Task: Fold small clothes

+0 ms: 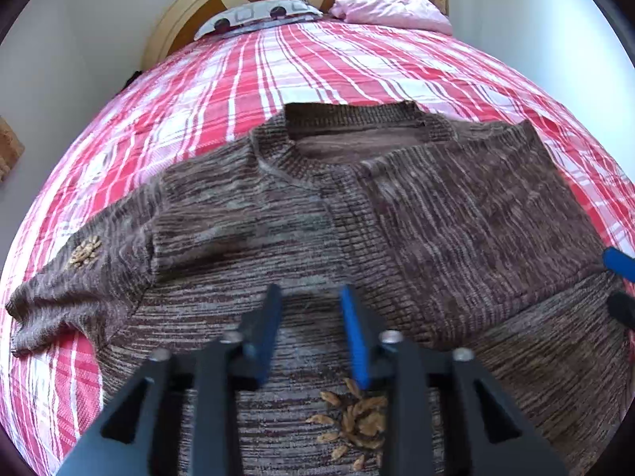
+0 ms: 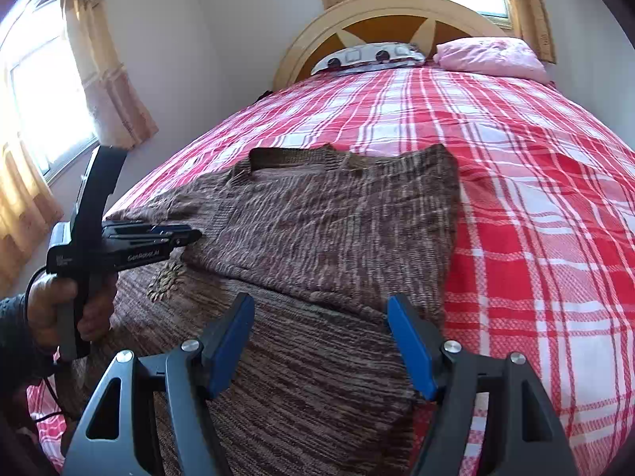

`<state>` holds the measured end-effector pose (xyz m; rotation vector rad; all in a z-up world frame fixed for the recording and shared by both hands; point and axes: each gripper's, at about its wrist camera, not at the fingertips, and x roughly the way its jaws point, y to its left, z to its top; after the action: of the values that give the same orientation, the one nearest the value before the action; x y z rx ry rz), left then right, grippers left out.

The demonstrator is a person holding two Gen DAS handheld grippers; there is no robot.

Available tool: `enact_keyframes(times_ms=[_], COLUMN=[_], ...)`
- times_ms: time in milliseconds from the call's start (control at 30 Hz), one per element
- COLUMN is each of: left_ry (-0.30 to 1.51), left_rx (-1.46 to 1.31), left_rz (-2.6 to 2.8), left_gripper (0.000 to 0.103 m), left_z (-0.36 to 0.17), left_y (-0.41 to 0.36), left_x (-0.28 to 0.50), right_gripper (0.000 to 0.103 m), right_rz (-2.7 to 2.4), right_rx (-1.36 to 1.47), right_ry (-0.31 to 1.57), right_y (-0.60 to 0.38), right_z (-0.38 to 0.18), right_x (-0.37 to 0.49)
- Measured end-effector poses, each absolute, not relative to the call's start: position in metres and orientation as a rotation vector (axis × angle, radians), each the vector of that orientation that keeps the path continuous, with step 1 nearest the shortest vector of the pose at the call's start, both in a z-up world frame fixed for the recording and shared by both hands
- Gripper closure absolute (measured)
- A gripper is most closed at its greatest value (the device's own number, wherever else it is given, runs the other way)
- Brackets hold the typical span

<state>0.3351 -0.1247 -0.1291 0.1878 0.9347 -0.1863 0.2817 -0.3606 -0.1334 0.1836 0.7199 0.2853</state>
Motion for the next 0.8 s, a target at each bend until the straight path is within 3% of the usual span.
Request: enact_keyframes(times_ms=[133,300,700,800], left_ry=[0.934,0.927,0.903,0.856], left_rx=[0.164,0.139,0.108,0.109], left_rz=[-0.198,-0.189,-0.186,-0.159], left_gripper=[0.058,0.046,0.045,0.034], left_z=[-0.131,-0.133,-0.117,-0.101], left_y=[-0.119,-0.115,-0.091,-0.073], left_x=[0.337,0.337,0.325,0.317], right_gripper=[0.033,0.033,0.033,0.035], right_rz=[0.242,0.222,0.288,0.336], right_rx=[0.178,0.127,-0.099,-0.142], right_ry=[0.702,0.714,0.794,0.843], right_y=[-0.362,-0.354,-0.269,-0.237], right_z=[-0.131,-0.127,-0.100,-0.104], right_x=[0.278,0.278,0.301,0.316])
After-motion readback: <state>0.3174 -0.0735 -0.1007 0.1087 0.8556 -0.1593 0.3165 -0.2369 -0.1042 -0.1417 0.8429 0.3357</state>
